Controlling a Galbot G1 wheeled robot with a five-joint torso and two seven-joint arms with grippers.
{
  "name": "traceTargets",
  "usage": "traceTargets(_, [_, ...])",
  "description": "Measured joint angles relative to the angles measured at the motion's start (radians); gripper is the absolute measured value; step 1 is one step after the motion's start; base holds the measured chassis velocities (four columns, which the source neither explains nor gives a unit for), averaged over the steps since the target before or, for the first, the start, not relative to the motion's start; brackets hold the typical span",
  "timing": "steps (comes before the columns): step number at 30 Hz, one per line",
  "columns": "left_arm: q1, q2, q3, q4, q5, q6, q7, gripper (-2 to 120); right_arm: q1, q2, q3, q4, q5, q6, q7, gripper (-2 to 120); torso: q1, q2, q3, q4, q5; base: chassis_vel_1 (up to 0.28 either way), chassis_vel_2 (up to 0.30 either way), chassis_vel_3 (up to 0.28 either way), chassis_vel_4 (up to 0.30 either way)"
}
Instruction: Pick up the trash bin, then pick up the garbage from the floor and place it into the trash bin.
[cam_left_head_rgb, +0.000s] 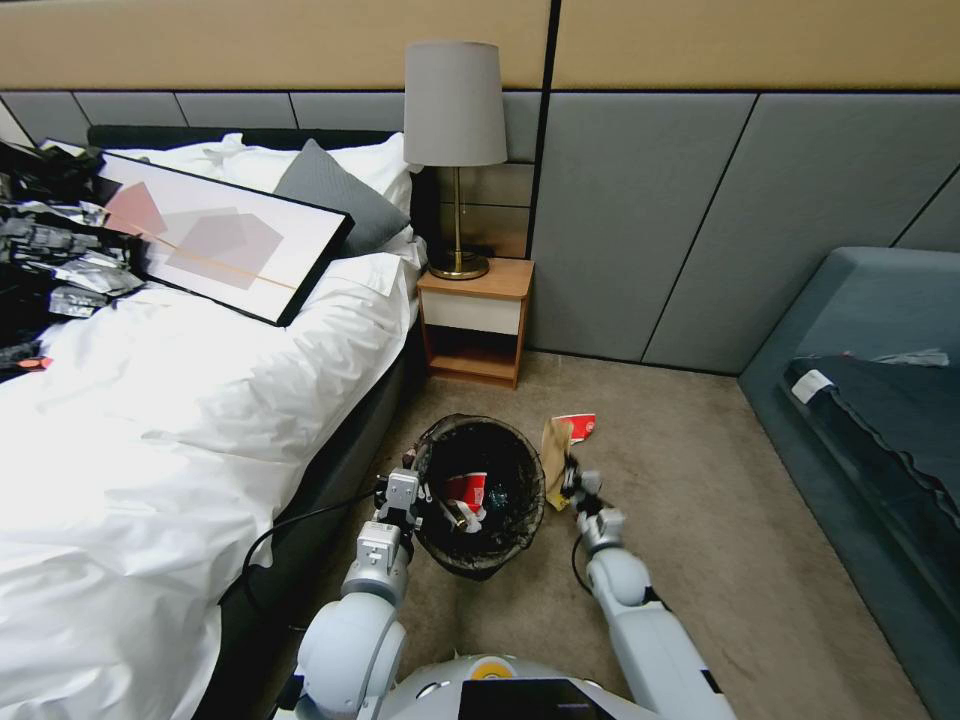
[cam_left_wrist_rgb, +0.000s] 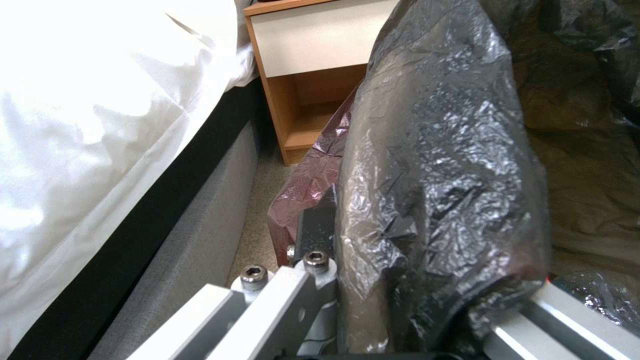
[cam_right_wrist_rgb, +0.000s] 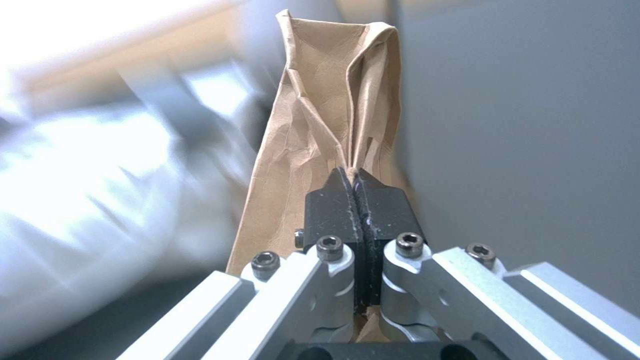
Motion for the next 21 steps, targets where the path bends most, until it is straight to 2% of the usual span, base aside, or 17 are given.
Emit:
traceTargets(2, [-0.001,0.0,0.001,0.002,0.0,0.0,0.0,1,-0.02,-0.018,-0.004,0.094,0.047,0.031,-0.078,0,0.0,0.0,0.0,-0.0001,-0.0001,0.0,0.0,0.0,0.0])
traceTargets(8, [-0.002,0.0,0.003,0.009,0.0,0.0,0.0,1,-0.093,-0.05,-0.039,0.235,0.097,0.086,-0.221,0,0.0,0.0,0.0,-0.0002,0.0001,0.0,0.0,0.0,0.0])
traceTargets(11, [-0.004,-0.001,0.006,0.012,0.0,0.0,0.0,1,-0.134,-0.066,-0.08,0.271,0.097,0.091,-0.238,0,0.0,0.0,0.0,0.0,0.0001,0.0,0.0,0.0,0.0])
traceTargets(13, [-0.006,-0.001,0.008,0.013,0.001,0.001,0.0,1,-0.186,-0.091,-0.148,0.293,0.116,0.083,-0.224,0,0.0,0.0,0.0,0.0,0.0,0.0,0.0,0.0,0.0])
traceTargets(18, [-0.007,-0.001,0.009,0.015,0.001,0.001,0.0,1,-0.245,-0.123,-0.227,0.291,0.099,0.085,-0.212,0,0.0,0.0,0.0,-0.0002,0.0,0.0,0.0,0.0,0.0])
traceTargets(21, [-0.008,-0.001,0.01,0.015,0.001,0.001,0.0,1,-0.274,-0.141,-0.272,0.257,0.042,0.1,-0.21,0,0.0,0.0,0.0,-0.0001,0.0,0.0,0.0,0.0,0.0])
